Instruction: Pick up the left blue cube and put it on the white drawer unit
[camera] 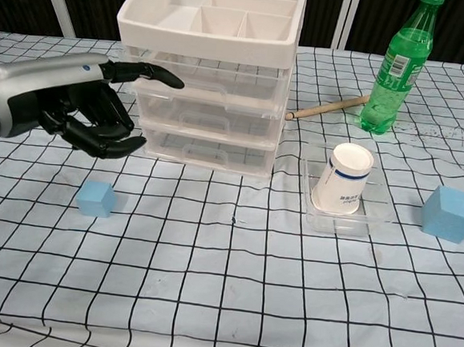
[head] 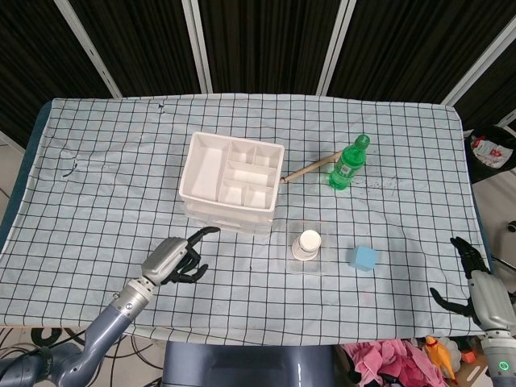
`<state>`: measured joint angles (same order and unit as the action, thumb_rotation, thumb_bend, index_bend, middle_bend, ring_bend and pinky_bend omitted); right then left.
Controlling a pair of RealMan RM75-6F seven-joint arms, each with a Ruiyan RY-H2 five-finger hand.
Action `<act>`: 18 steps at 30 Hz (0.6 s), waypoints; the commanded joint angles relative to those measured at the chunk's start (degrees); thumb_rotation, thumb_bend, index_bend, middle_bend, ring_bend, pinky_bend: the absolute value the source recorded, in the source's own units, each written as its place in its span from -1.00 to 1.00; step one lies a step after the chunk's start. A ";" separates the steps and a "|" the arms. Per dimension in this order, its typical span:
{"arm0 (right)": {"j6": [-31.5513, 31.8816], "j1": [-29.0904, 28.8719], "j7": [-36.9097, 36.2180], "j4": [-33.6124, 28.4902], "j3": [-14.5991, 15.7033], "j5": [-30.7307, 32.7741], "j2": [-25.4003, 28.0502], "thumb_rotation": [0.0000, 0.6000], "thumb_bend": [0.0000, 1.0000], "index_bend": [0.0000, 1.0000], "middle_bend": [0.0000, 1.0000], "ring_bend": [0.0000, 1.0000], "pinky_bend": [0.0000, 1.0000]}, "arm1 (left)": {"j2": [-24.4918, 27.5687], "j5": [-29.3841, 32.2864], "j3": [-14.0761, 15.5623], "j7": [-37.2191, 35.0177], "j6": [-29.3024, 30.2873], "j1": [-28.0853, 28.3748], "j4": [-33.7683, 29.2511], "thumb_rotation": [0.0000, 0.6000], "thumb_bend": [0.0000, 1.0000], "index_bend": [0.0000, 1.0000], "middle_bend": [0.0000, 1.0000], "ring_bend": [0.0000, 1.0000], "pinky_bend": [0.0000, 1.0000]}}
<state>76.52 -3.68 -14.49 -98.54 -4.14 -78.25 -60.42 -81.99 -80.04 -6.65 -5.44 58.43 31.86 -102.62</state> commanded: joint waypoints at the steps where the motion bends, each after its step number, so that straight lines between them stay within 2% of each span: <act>1: 0.11 0.05 0.08 -0.04 0.04 -0.08 -0.01 1.00 -0.55 -0.88 -0.99 -1.00 -0.63 | 2.41 -2.05 0.68 18.00 6.56 -1.46 -5.10 1.00 -0.14 -0.76 0.90 0.79 0.64; 6: 0.13 0.07 -0.04 -0.05 0.00 -0.01 0.01 1.00 -0.55 -0.88 -0.99 -1.00 -0.63 | 3.05 3.19 -1.05 29.08 7.70 -0.98 -9.37 1.00 -0.15 -0.76 0.91 0.81 0.66; 12: 0.07 0.03 -0.01 -0.04 0.04 -0.12 -0.03 1.00 -0.55 -0.88 -0.99 -1.00 -0.63 | 2.83 6.70 -2.41 38.32 9.24 0.07 -11.25 1.00 -0.17 -0.80 0.91 0.81 0.66; 18: 0.02 0.03 -0.16 -0.08 0.00 -0.01 0.00 1.00 -0.55 -0.88 -0.99 -1.00 -0.63 | 2.59 15.49 -3.99 48.41 9.37 2.31 -12.70 1.00 -0.17 -0.80 0.92 0.81 0.66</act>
<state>76.54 -3.65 -14.64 -98.61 -4.13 -78.26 -60.42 -79.29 -68.32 -9.57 39.30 67.44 32.82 -114.28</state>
